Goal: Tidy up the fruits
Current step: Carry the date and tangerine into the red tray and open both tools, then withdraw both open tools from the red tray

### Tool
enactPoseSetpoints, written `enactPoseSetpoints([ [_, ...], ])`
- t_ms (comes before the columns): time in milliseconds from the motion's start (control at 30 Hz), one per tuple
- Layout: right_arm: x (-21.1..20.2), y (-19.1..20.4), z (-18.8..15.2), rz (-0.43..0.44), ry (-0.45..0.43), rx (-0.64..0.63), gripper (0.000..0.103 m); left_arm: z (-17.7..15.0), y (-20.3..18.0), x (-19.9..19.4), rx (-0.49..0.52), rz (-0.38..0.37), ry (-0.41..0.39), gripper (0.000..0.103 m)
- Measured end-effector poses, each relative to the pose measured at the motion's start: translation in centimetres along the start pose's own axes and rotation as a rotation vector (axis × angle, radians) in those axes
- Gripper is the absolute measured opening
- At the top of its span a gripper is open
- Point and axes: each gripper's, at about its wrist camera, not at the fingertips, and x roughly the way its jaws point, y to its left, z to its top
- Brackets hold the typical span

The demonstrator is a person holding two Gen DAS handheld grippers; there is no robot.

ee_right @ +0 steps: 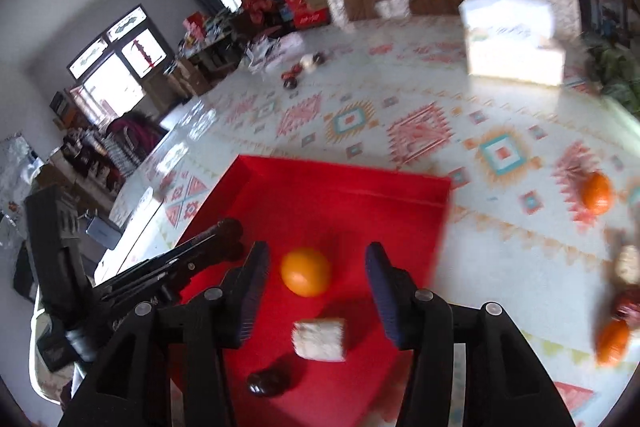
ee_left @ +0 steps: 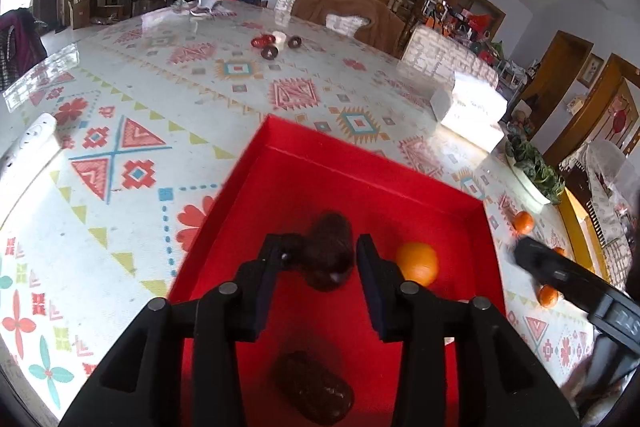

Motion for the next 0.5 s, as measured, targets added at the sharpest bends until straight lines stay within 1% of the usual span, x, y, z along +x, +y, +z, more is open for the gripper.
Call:
enactPoseSetpoints([
  [100, -5.0, 0.1, -1.7, -0.096, -0.136, -0.029, 0.054, 0.1, -0.3, -2.1, 0.005, -0.003, -0.047, 0.041],
  [133, -7.4, 0.3, -2.9, -0.135, -0.201, -0.042, 0.055, 0.1, -0.5, -3.0, 0.009, -0.010, -0.066, 0.042],
  [167, -9.1, 0.4, -3.8, -0.164, -0.245, -0.051, 0.056, 0.1, -0.7, -3.8, 0.013, -0.017, -0.081, 0.044],
  [200, -10.9, 0.5, -4.9, -0.197, -0.294, -0.056, 0.060, 0.1, -1.1, -4.8, 0.019, -0.026, -0.100, 0.046],
  [233, -13.3, 0.6, -6.7, -0.249, -0.372, -0.057, 0.065, 0.1, -1.5, -5.5, 0.025, -0.034, -0.113, 0.046],
  [267, -14.8, 0.7, -8.0, -0.287, -0.427, -0.052, 0.068, 0.0, -1.9, -6.2, 0.031, -0.043, -0.124, 0.046],
  [333, -18.1, 1.0, -11.7, -0.387, -0.575, -0.024, 0.080, -0.2, -3.1, -7.5, 0.045, -0.059, -0.146, 0.047],
  [400, -19.8, 1.3, -14.3, -0.472, -0.675, 0.001, 0.083, -0.5, -4.4, -8.5, 0.056, -0.082, -0.160, 0.047],
  [433, -20.2, 1.4, -15.5, -0.514, -0.708, 0.011, 0.083, -0.7, -5.2, -8.9, 0.062, -0.094, -0.162, 0.047],
  [467, -20.2, 1.5, -16.5, -0.550, -0.706, 0.021, 0.083, -0.8, -5.9, -9.2, 0.065, -0.107, -0.158, 0.047],
  [500, -20.0, 1.3, -17.2, -0.573, -0.670, 0.035, 0.083, -0.8, -6.7, -9.4, 0.061, -0.132, -0.148, 0.047],
])
